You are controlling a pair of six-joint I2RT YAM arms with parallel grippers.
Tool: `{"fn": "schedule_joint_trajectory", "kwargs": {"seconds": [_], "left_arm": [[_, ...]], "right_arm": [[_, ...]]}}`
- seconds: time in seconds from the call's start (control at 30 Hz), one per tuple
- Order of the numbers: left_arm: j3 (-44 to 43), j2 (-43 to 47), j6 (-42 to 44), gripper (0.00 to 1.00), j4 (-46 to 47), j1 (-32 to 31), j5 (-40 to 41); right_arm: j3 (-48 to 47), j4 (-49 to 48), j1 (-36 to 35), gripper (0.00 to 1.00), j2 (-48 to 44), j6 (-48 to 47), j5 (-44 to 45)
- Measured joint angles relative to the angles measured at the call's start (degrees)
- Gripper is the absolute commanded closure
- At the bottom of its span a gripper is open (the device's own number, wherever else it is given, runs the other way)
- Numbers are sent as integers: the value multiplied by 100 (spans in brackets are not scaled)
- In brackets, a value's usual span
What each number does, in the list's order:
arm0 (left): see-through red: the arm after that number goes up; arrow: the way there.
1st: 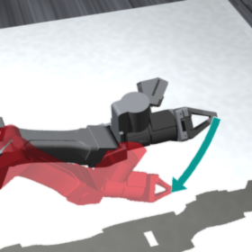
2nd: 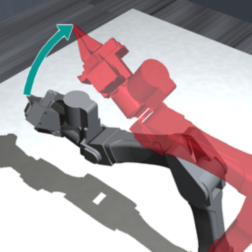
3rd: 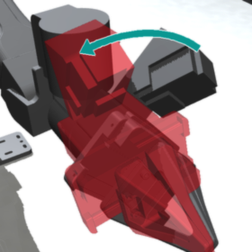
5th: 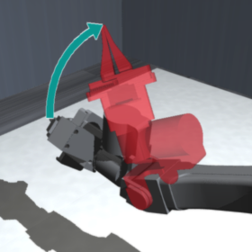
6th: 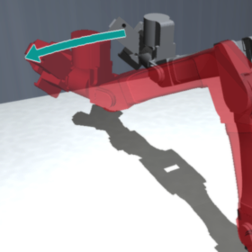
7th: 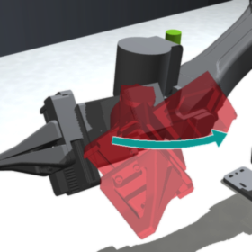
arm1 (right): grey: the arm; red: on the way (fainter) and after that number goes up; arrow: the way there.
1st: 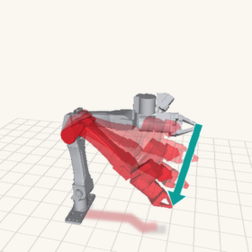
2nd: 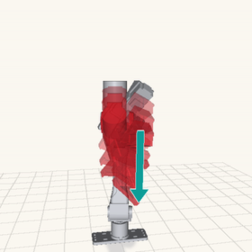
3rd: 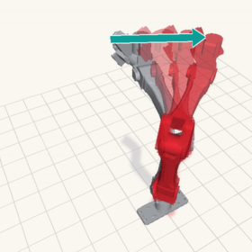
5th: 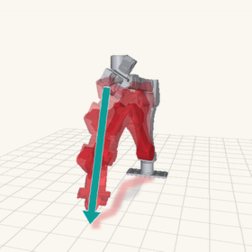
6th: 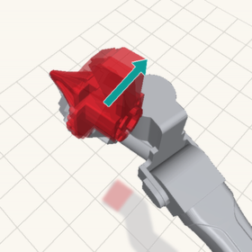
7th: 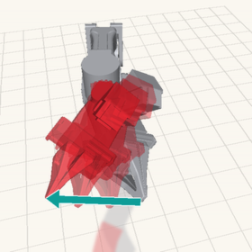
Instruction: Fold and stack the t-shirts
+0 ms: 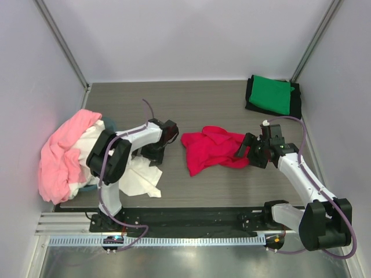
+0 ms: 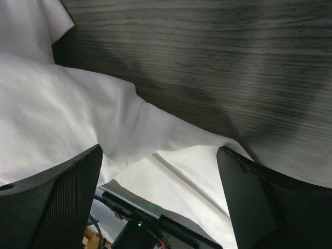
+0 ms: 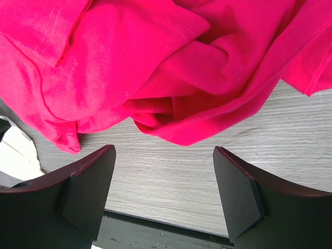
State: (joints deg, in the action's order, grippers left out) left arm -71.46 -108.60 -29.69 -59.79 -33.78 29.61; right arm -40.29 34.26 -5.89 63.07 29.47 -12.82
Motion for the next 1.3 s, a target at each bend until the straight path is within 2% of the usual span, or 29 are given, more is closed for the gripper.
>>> {"fn": "schedule_joint_trajectory", "kwargs": {"seconds": [0.03,0.1,0.13,0.17,0.2,0.37,0.53,0.67,0.8,0.87,0.9,1.0,1.03,1.07,1.13,1.2,1.3], "left_arm": [[-37,-44,-7,30,-48,0,66],[-50,-146,-83,52,-28,-9,168],[-55,-245,-114,77,-31,-2,249],[-55,-321,-151,93,-35,17,323],[-55,-385,-164,100,-35,44,374],[-50,-140,-114,100,-70,437,439],[-197,1141,20,100,-225,1233,400],[-1209,2455,146,100,-485,2031,444],[-2470,3429,275,100,-577,2859,887],[-2763,3818,328,100,-579,3224,1272],[-2833,3956,341,97,-595,3364,1506],[-2868,4192,313,79,-748,3694,1895],[-2804,4172,302,41,-769,3840,1950],[-2647,4113,328,25,-748,4052,1910],[-2312,3963,293,5,-748,4411,1665],[-1996,3665,208,2,-774,4760,1108],[-1631,3370,151,0,-796,4903,332]], "right_arm": [[2,4,0,18,2,-4,0],[2,0,0,18,22,-11,0],[2,0,0,18,26,-15,0],[4,0,0,18,35,-24,0],[4,0,0,18,35,-28,-2],[4,0,0,18,37,-46,-4],[7,0,0,18,37,-48,-11],[7,0,0,18,37,-48,-15],[7,-2,0,18,50,-48,-20],[9,0,0,18,61,-48,-22],[9,0,0,18,63,-48,-24],[9,0,0,18,63,-48,-39],[9,0,0,18,63,-48,-46],[9,-2,0,18,61,-50,-61],[11,0,0,18,61,-50,-87],[11,0,0,18,61,-50,-107],[11,0,0,18,61,-52,-129]]}}
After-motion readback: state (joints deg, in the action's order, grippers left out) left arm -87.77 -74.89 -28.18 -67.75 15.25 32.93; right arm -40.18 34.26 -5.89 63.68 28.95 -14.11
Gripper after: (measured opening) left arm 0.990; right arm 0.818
